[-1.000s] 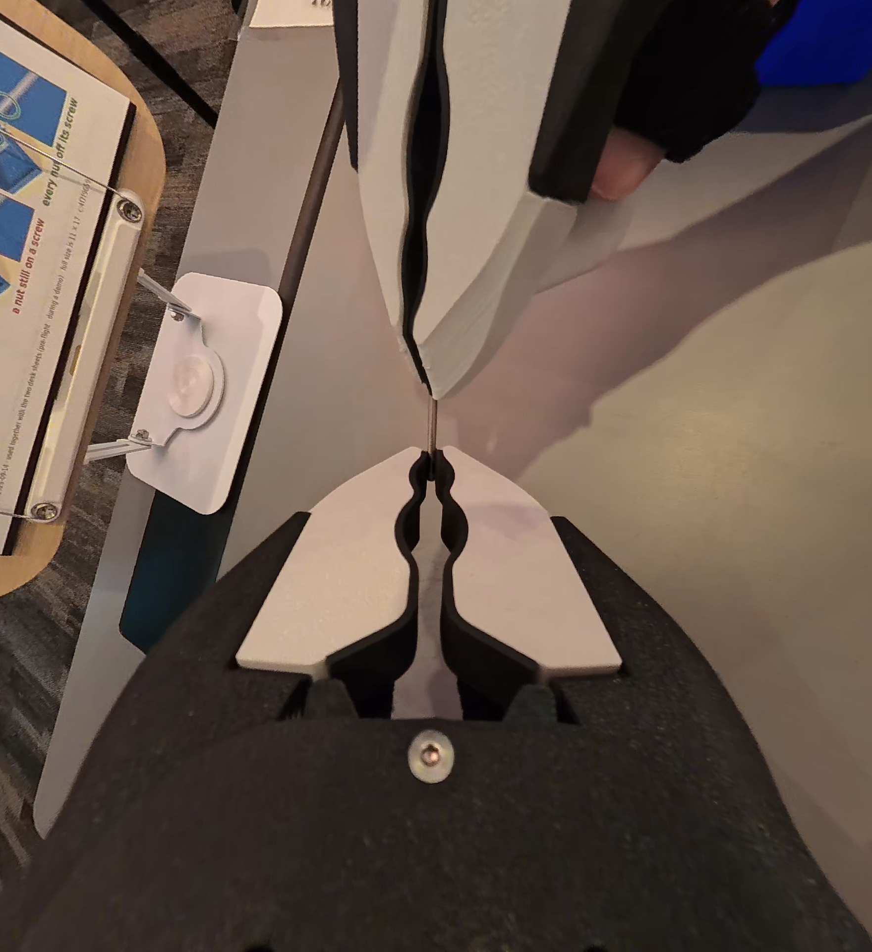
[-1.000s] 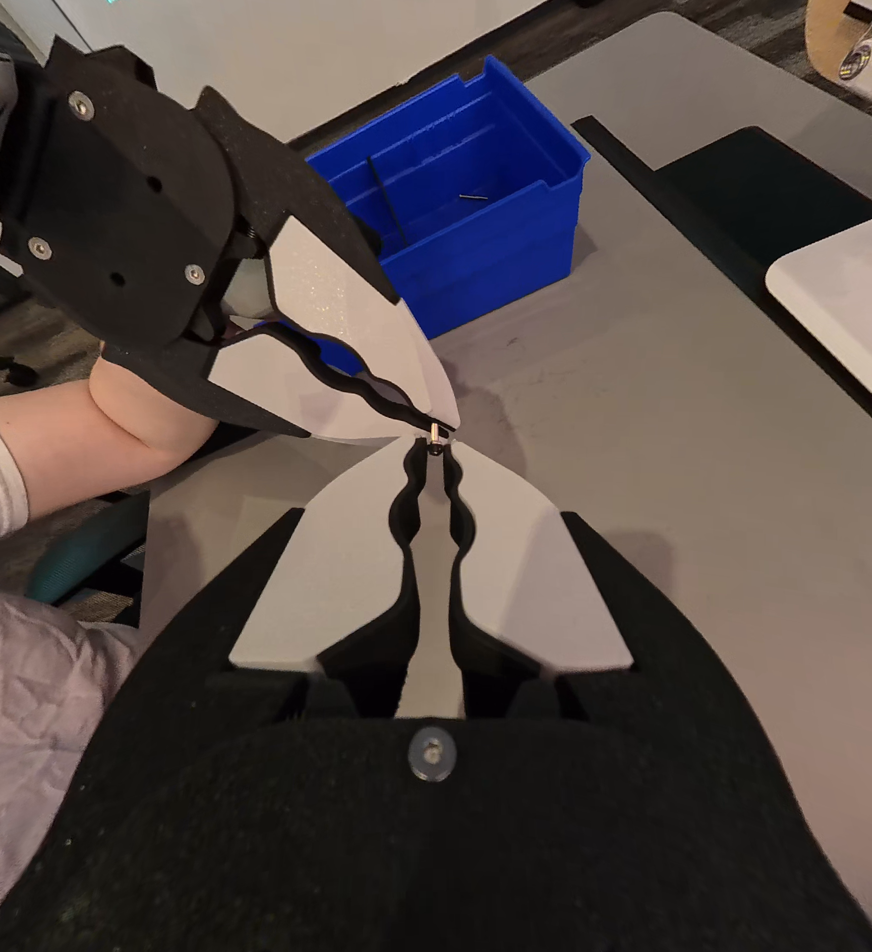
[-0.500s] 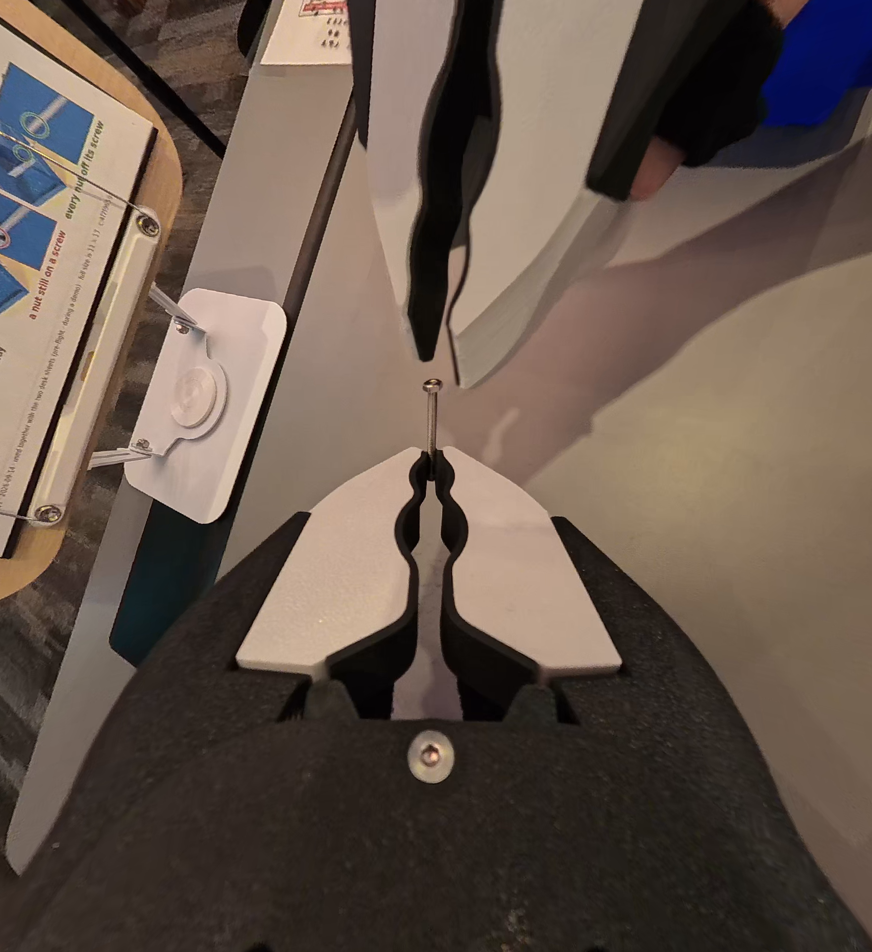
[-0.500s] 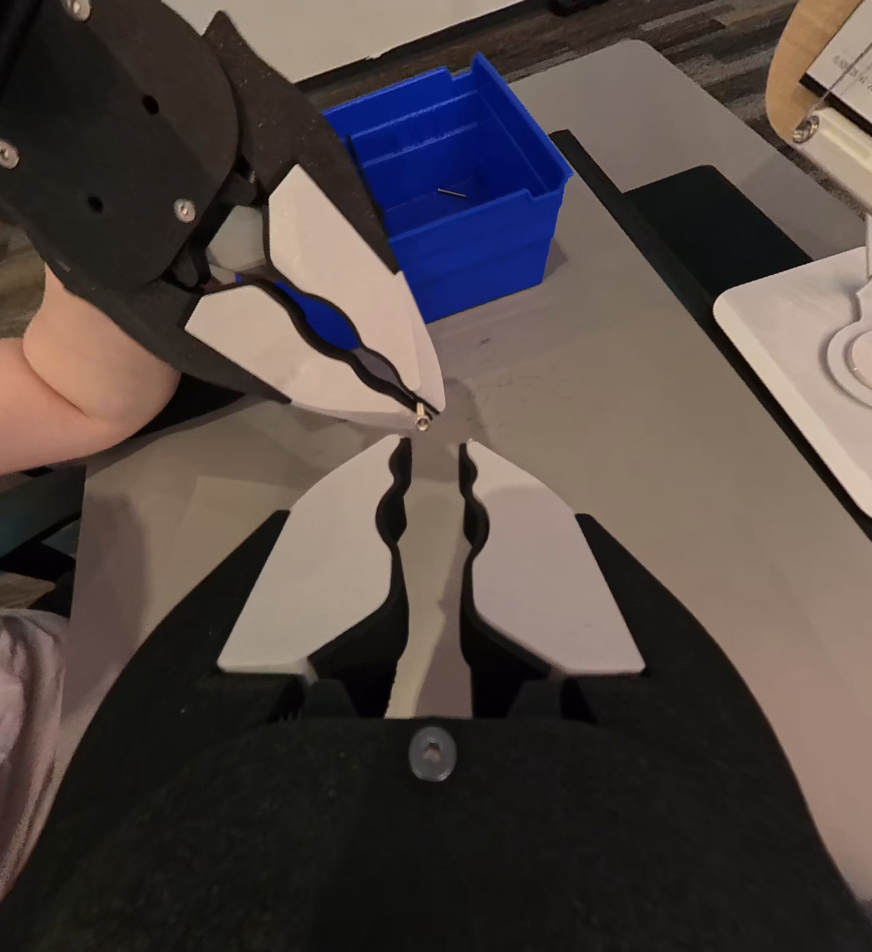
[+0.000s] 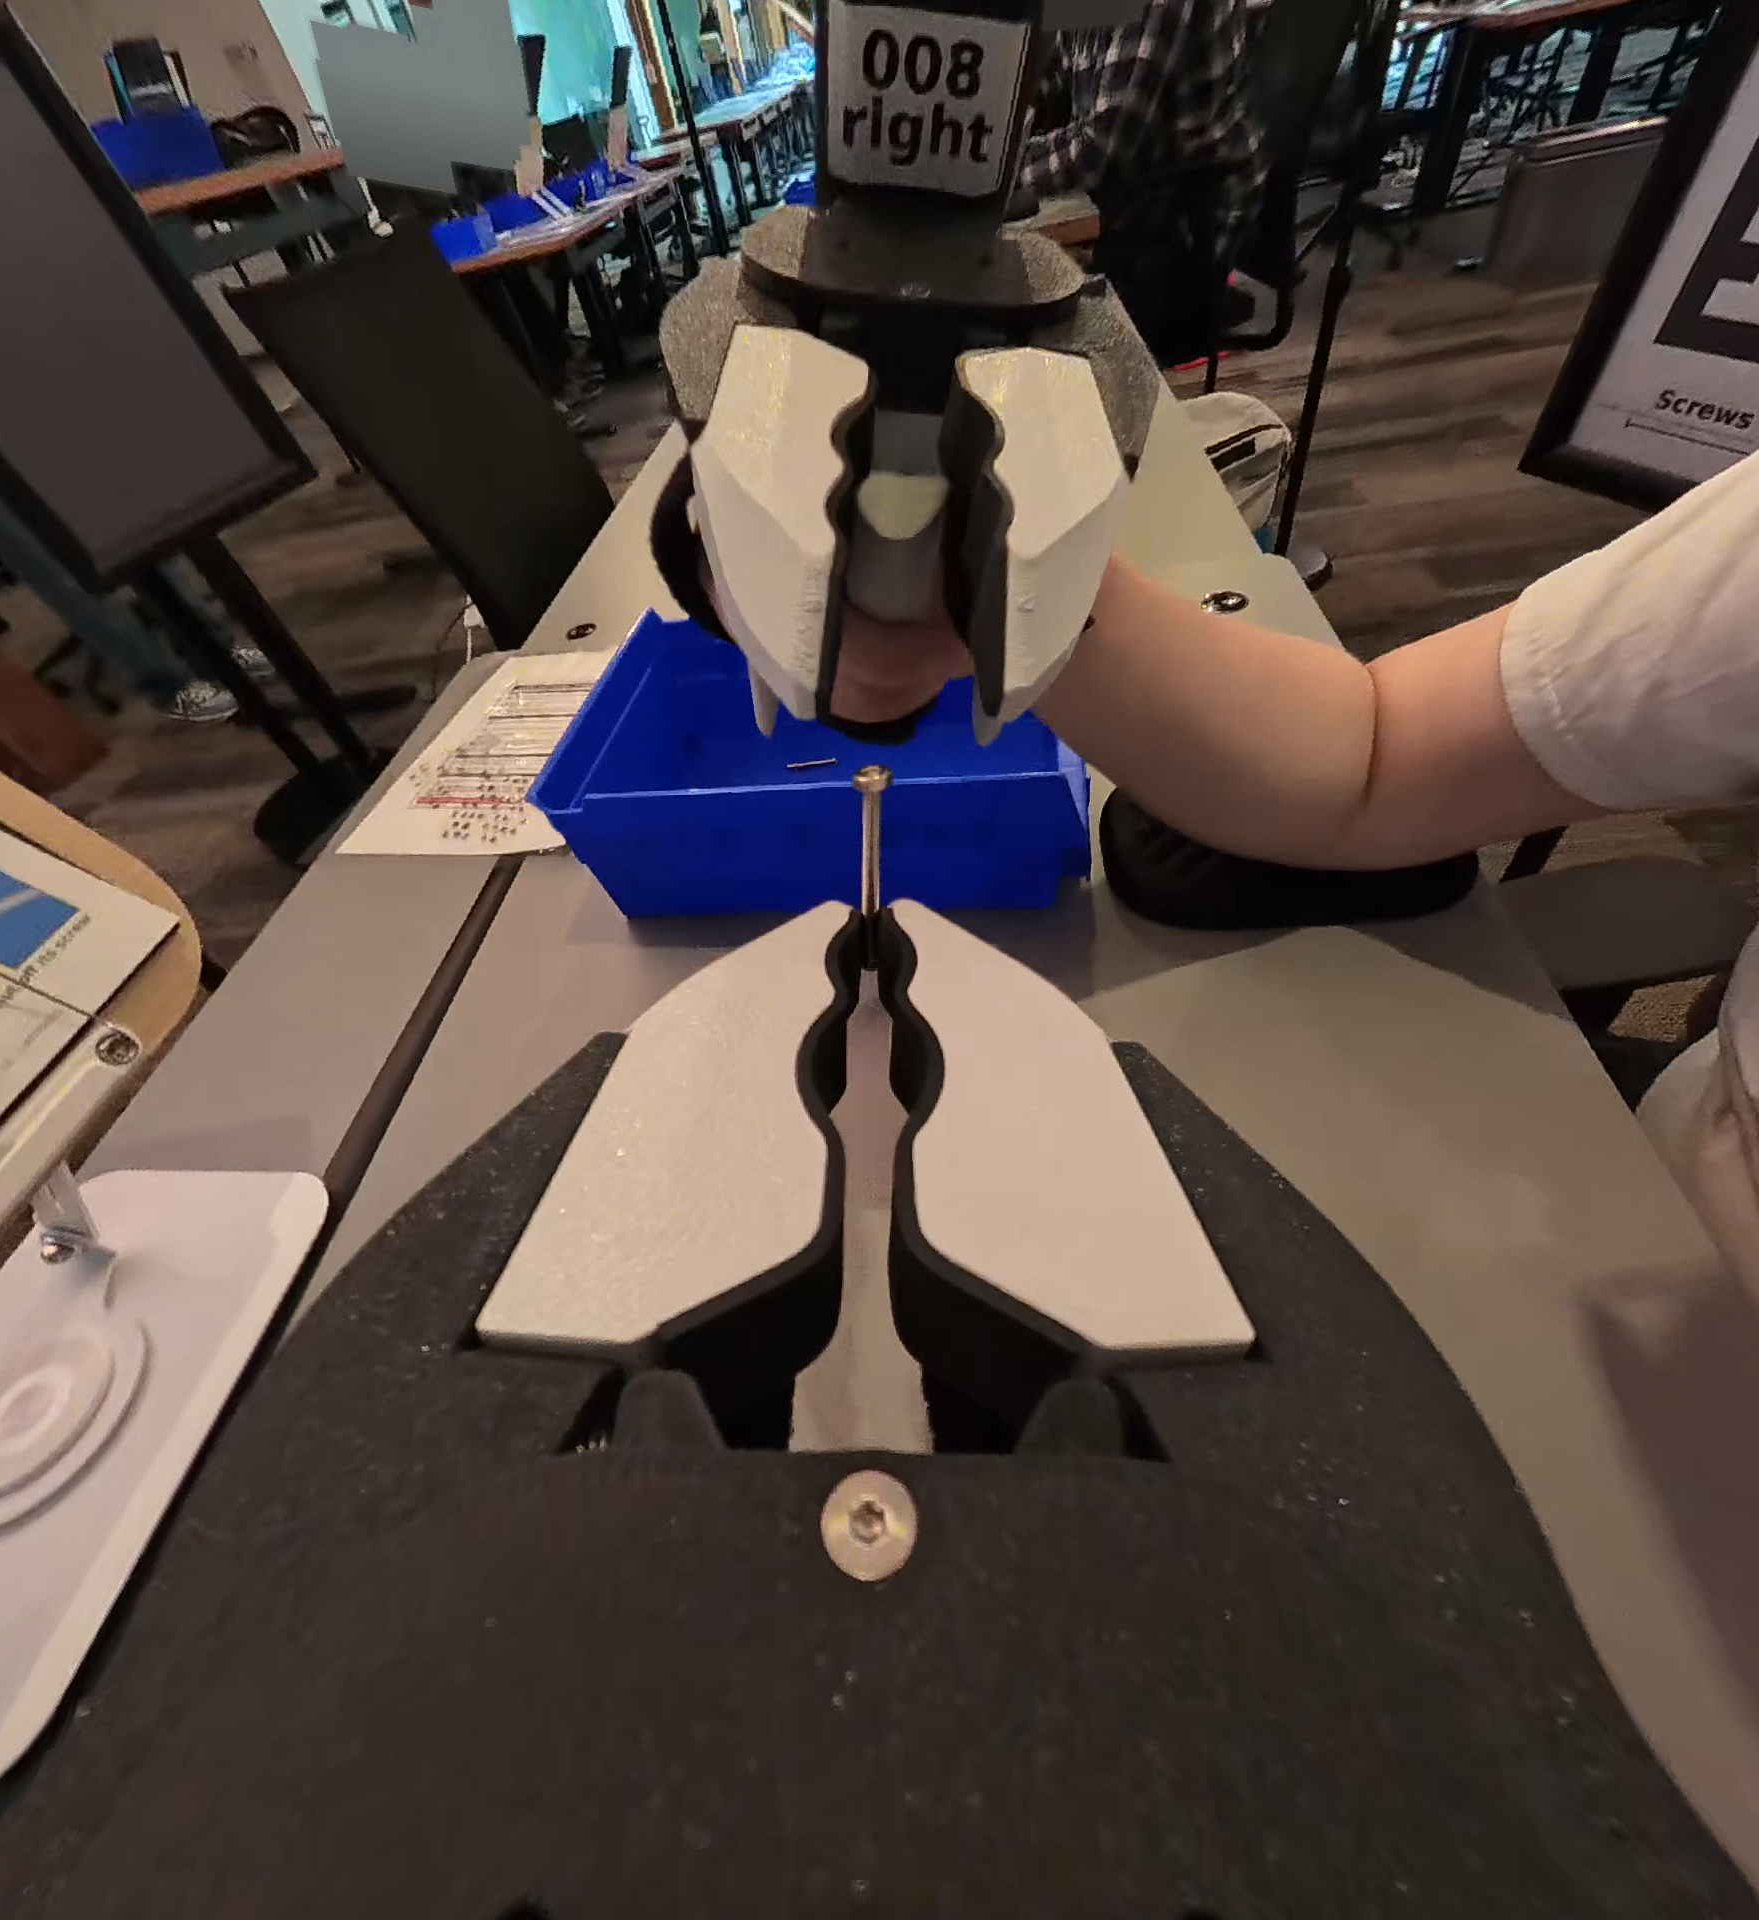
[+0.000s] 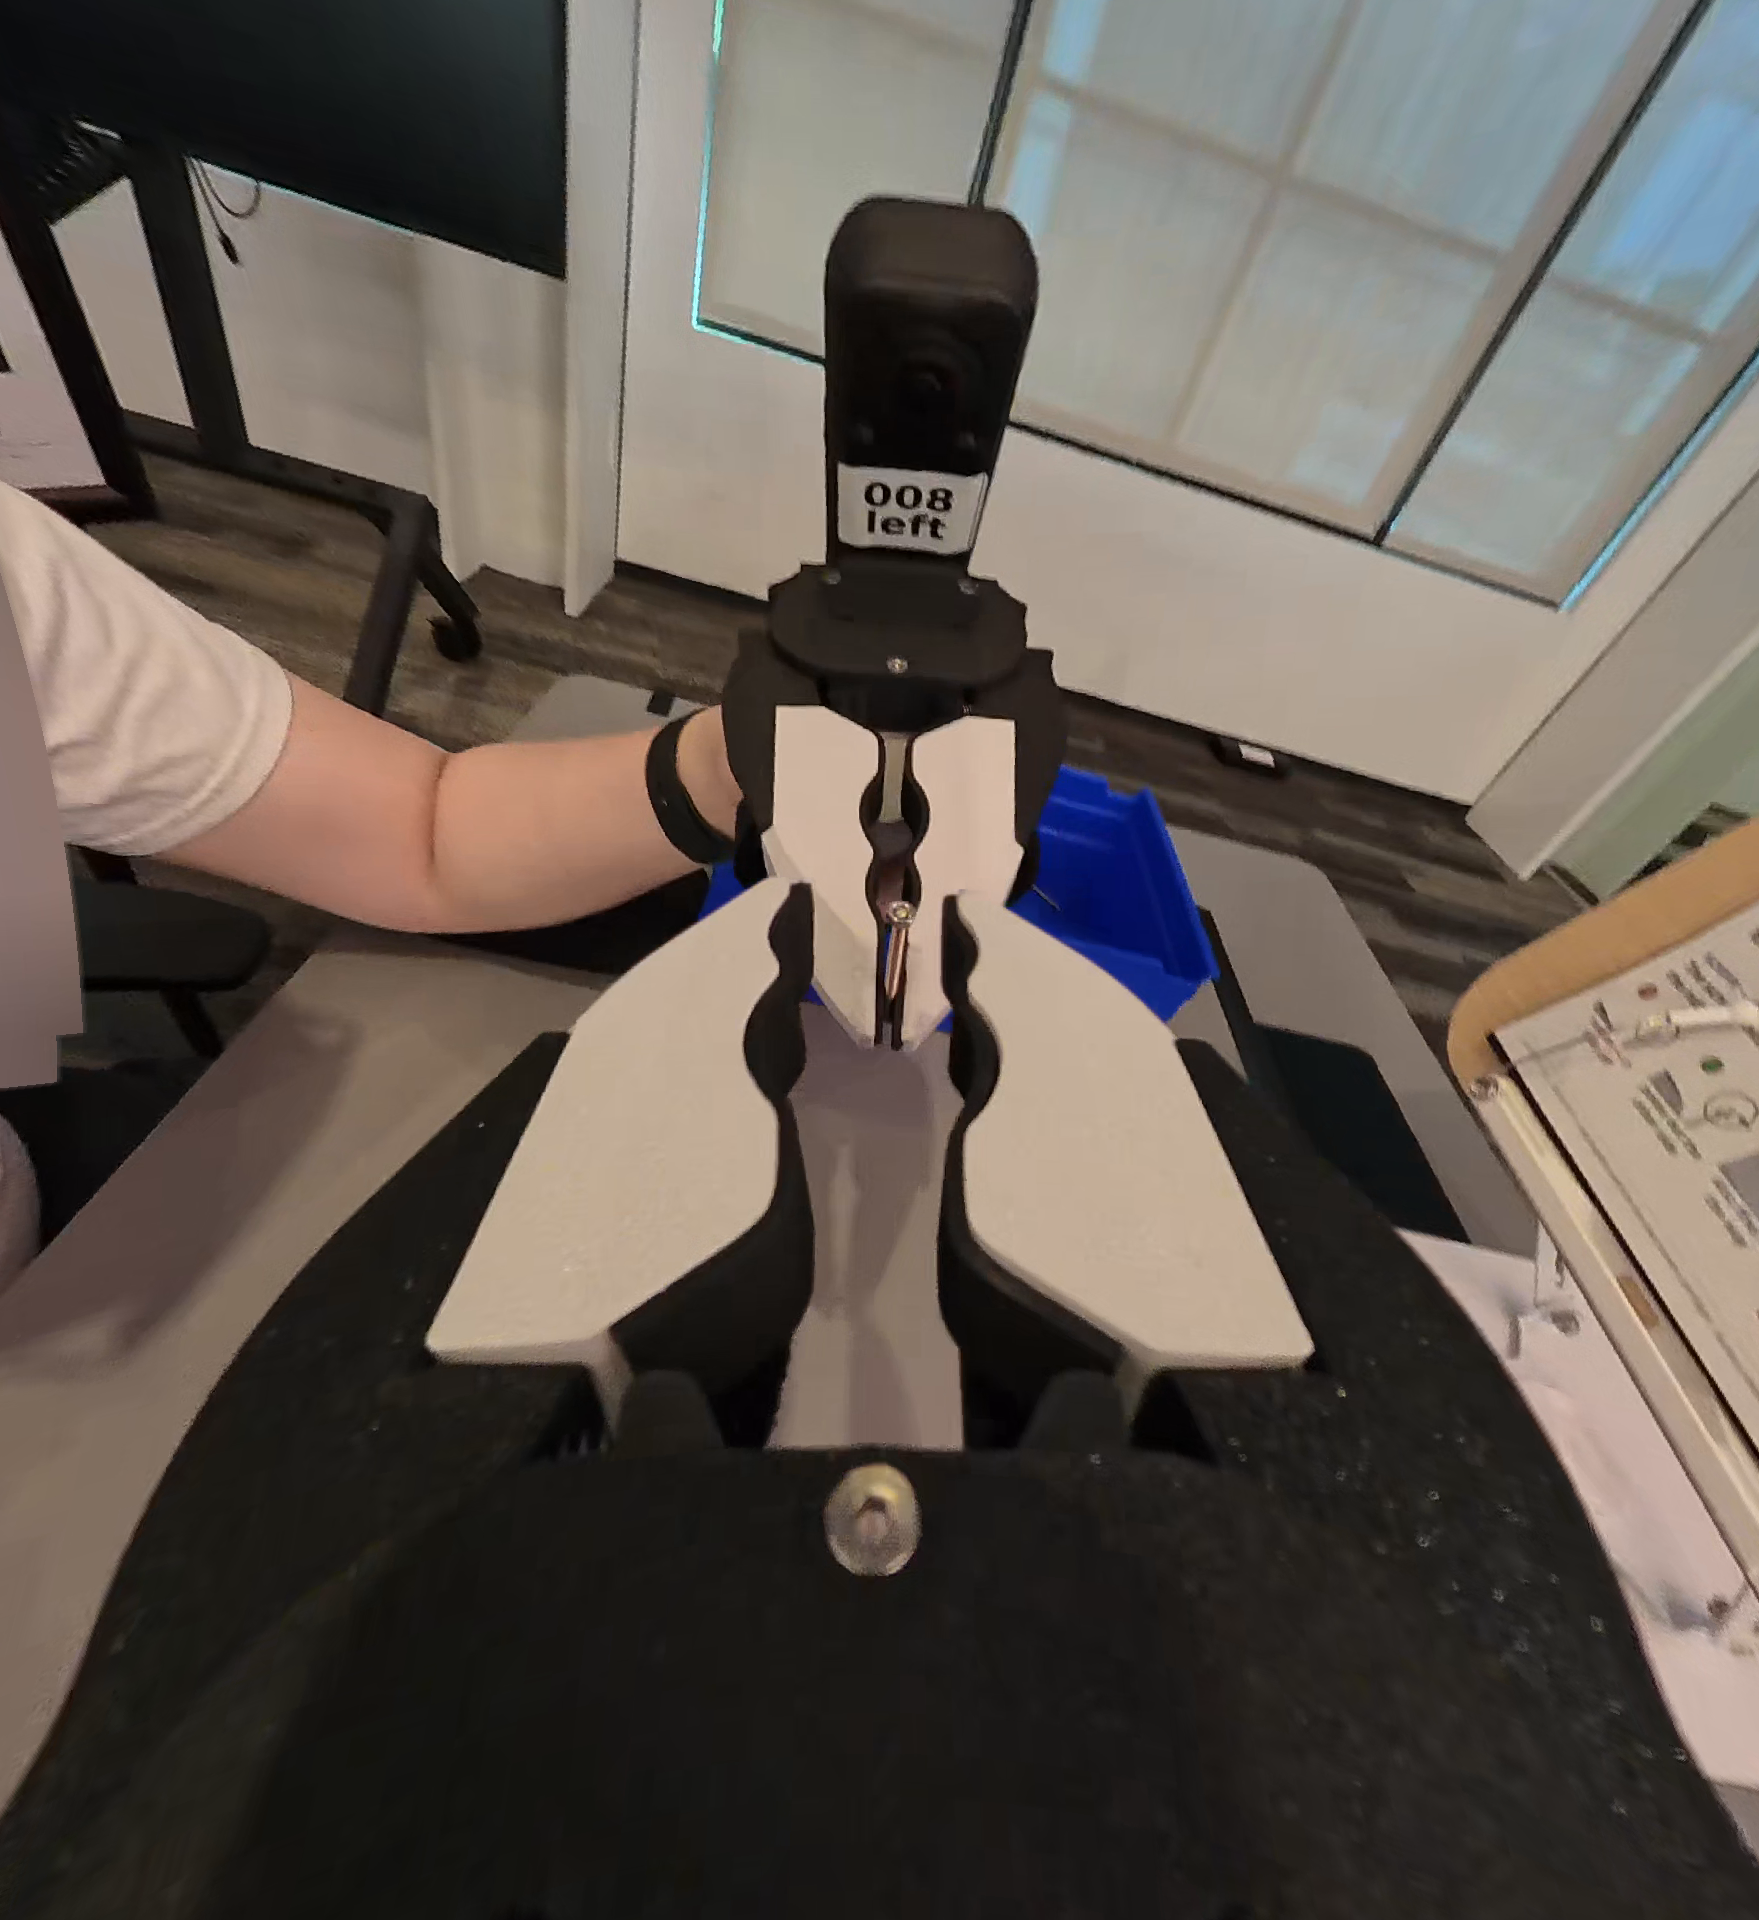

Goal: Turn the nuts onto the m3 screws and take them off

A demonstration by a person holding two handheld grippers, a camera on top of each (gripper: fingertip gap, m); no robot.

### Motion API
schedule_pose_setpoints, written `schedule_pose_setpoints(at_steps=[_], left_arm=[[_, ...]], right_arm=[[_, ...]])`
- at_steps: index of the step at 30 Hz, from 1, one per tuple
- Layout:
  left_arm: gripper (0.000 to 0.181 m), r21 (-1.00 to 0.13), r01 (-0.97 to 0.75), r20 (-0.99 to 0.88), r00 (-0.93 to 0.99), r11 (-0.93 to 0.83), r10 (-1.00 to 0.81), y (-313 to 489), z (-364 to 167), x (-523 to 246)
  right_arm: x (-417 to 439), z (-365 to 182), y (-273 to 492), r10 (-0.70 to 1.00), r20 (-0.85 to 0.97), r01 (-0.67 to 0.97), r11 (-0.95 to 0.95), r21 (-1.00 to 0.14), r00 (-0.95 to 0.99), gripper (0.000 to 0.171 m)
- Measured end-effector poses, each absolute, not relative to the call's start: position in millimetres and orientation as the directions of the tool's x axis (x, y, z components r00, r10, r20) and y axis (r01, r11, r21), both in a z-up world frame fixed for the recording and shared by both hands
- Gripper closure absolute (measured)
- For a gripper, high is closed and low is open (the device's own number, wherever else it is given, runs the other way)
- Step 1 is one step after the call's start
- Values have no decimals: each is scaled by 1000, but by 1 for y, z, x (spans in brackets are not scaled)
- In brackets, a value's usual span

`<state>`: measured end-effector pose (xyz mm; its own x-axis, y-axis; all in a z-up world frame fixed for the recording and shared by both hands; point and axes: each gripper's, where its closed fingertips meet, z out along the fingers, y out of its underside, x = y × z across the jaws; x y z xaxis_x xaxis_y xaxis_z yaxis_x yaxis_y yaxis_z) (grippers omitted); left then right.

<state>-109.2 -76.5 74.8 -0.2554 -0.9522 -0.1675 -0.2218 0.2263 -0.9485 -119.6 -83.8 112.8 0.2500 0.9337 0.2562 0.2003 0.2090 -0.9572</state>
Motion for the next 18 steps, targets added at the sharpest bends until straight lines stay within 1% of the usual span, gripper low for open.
schedule_pose_setpoints(at_steps=[4,8,18], left_arm=[[179,-961,-181,-155,-279,211,-948,-84,81,-109],[180,-968,-153,-151,-288,201,-946,-87,86,-110],[180,-970,-128,-157,-309,205,-938,-94,91,-111]], right_arm=[[-120,116,-87,935,263,176,224,-958,239,149],[-123,123,-90,936,267,114,247,-962,230,149],[-133,120,-92,946,249,96,234,-968,208,154]])
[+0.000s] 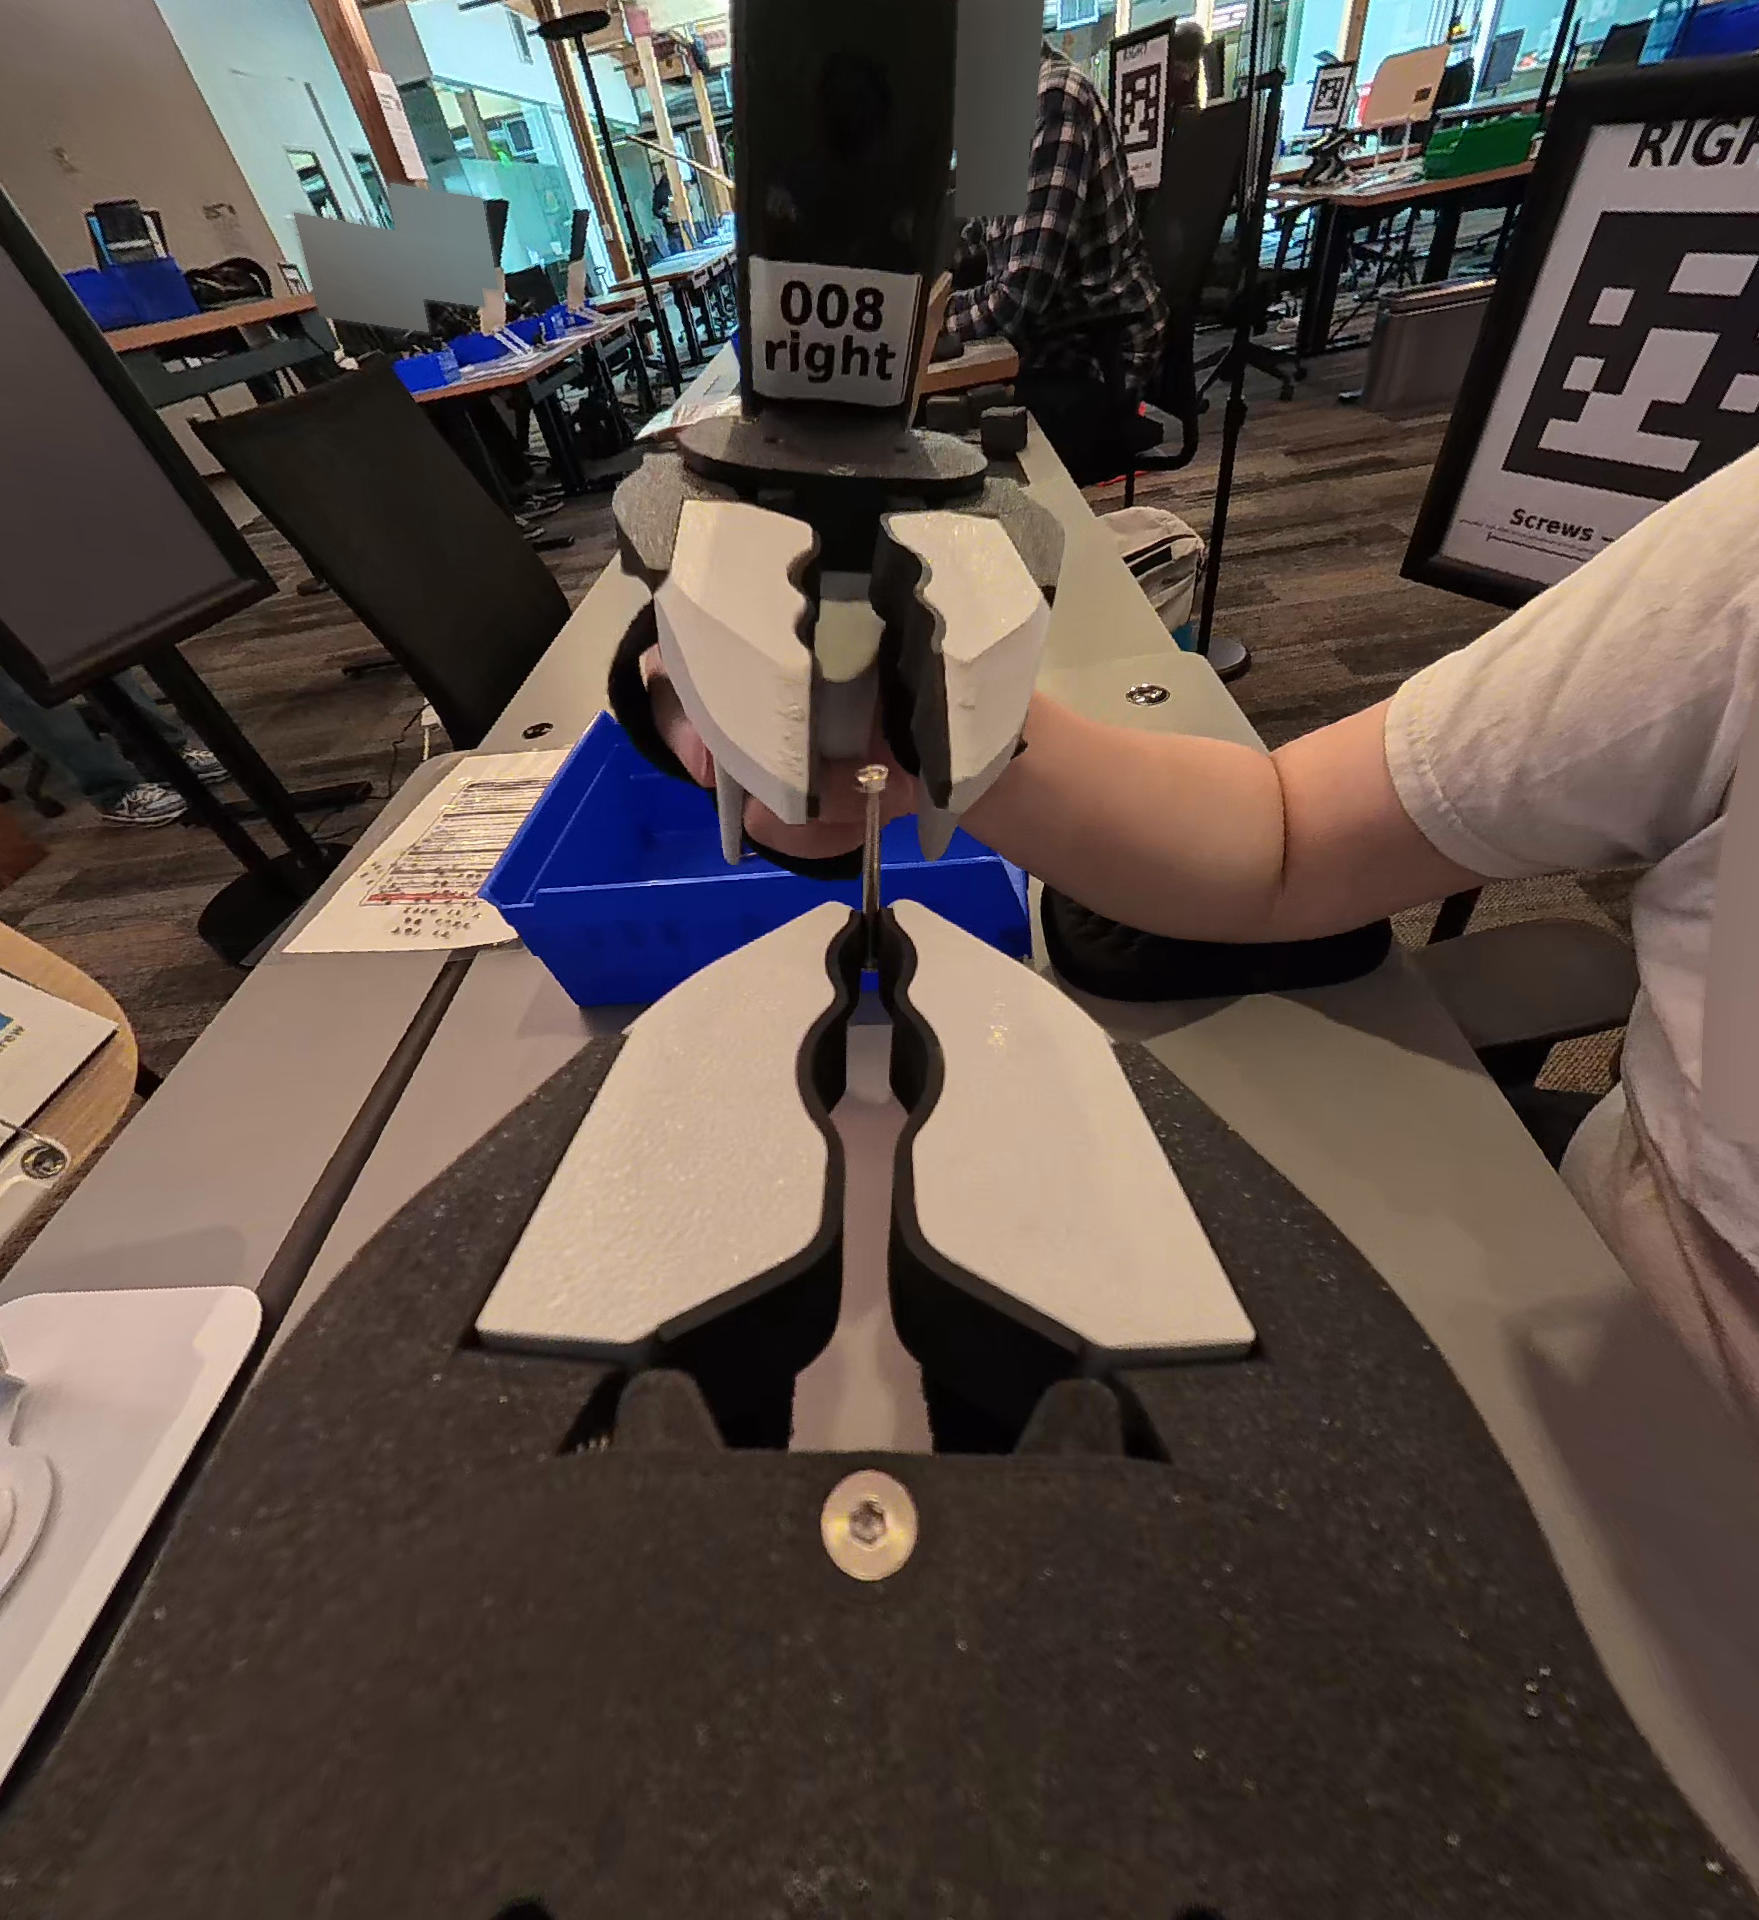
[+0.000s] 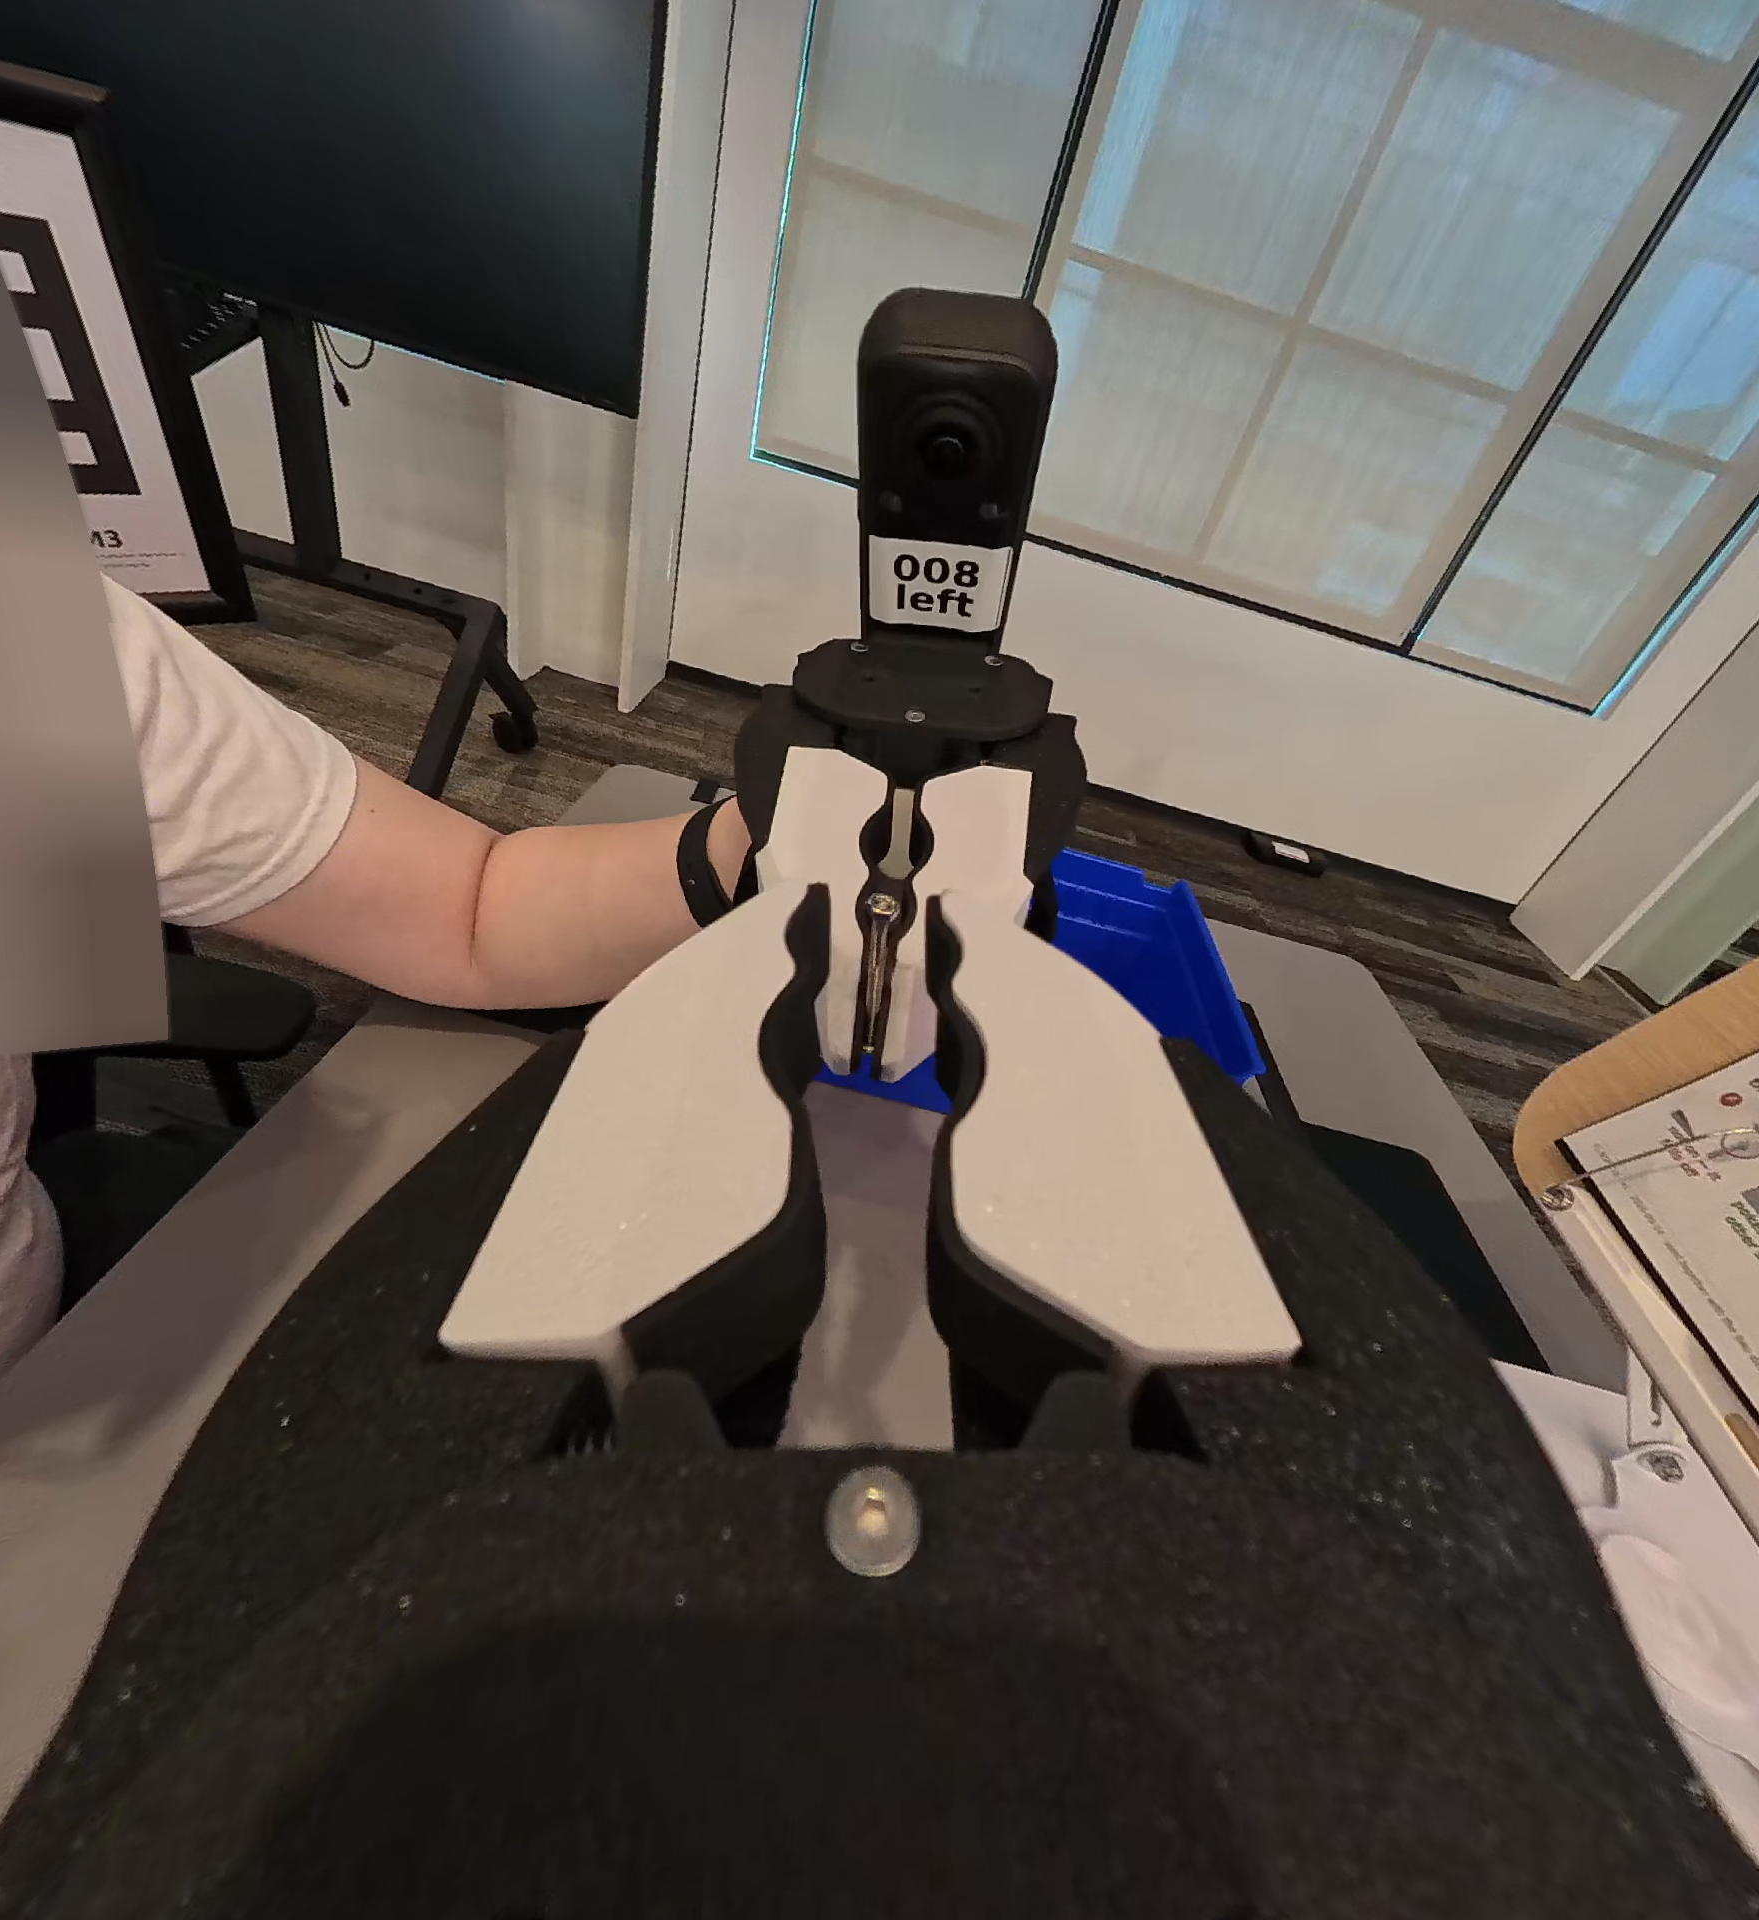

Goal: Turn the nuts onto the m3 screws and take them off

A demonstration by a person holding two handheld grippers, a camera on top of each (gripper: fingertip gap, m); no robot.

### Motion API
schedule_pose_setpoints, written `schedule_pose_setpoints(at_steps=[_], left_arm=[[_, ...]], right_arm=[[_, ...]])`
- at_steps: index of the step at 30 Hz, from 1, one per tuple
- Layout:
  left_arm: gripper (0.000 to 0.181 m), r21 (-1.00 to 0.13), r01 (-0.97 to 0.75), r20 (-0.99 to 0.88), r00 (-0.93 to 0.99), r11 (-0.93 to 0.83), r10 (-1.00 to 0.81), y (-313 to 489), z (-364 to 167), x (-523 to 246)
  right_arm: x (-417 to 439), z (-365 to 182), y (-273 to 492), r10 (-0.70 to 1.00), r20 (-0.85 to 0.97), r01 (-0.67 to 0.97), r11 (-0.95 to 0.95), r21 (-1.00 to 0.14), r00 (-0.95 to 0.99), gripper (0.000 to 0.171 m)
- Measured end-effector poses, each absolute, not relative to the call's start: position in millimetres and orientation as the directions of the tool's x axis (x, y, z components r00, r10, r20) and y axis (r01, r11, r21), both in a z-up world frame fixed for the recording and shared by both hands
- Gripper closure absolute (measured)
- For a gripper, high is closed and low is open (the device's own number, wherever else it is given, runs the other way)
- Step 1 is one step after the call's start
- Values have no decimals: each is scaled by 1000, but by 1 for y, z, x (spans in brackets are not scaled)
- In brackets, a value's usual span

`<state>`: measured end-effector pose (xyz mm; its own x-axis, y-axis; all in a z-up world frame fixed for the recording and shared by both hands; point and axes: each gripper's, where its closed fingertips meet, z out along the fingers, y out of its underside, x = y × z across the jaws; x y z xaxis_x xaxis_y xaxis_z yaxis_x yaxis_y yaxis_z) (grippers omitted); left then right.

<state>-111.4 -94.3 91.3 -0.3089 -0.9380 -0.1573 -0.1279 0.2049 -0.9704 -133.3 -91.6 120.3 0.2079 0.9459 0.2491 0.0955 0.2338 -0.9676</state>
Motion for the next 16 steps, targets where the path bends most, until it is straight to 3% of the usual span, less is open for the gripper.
schedule_pose_setpoints(at_steps=[16], left_arm=[[180,-967,-135,-167,-299,215,-939,-94,92,-113]], right_arm=[[-134,121,-89,969,162,43,156,-987,188,160]])
